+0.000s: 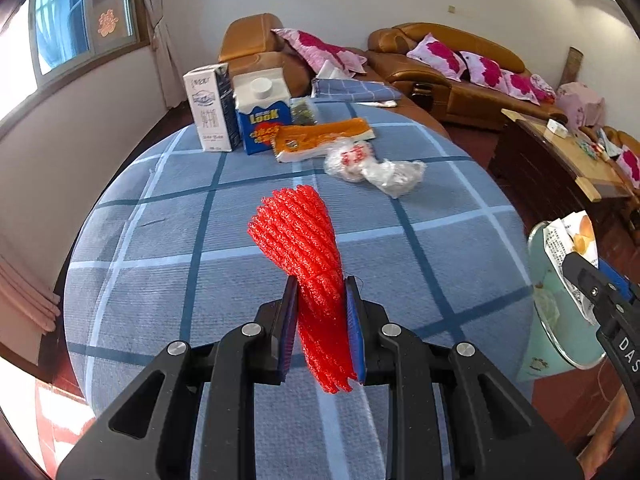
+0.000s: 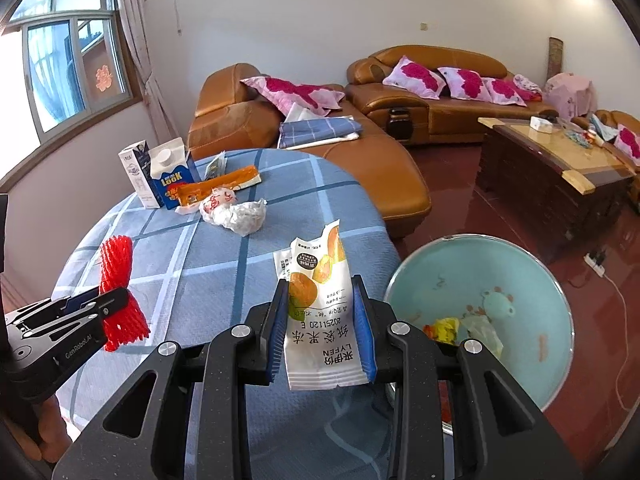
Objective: Collect trash
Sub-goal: 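Carry the red net and the snack packet over the bucket with both tools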
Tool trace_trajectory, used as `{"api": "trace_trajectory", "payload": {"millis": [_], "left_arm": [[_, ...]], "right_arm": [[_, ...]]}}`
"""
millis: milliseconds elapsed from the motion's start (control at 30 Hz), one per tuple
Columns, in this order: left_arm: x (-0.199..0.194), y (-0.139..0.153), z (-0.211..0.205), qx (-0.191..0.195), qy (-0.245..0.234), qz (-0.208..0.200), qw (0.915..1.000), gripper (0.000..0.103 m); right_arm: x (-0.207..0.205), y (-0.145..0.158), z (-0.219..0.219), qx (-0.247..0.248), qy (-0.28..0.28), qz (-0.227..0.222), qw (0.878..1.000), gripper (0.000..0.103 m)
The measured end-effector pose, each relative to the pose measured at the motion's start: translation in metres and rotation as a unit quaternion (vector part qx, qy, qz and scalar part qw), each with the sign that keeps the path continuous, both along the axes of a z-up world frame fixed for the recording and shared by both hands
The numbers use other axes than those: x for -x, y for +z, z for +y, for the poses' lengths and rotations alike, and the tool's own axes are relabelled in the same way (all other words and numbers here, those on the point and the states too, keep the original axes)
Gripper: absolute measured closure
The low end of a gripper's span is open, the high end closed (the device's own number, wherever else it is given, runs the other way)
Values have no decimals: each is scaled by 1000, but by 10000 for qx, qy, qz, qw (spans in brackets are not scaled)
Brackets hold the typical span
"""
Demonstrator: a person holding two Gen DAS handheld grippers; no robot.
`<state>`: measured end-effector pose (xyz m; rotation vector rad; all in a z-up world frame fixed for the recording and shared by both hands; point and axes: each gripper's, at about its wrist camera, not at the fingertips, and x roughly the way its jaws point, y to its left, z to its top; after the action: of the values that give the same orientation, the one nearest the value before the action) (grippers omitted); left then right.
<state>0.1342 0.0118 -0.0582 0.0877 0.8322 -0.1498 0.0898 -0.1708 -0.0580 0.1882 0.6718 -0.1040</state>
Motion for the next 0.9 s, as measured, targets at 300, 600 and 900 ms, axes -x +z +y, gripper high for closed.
{"api": "trace_trajectory", "payload": {"millis": [300,600,900], "left_arm": [[20,9,-25,-118,-206,-158,9996,80],[33,12,-55,-195,-512,-205,9983,80],[38,13,-85,-181,-805,-177,9964,80]], "right_arm": [[27,2,-17,2,-169,-113,9998,72],[45,0,-45,-54,-480,-146,9987,72],[55,-5,-73,-75,-794,-159,9967,72]]}}
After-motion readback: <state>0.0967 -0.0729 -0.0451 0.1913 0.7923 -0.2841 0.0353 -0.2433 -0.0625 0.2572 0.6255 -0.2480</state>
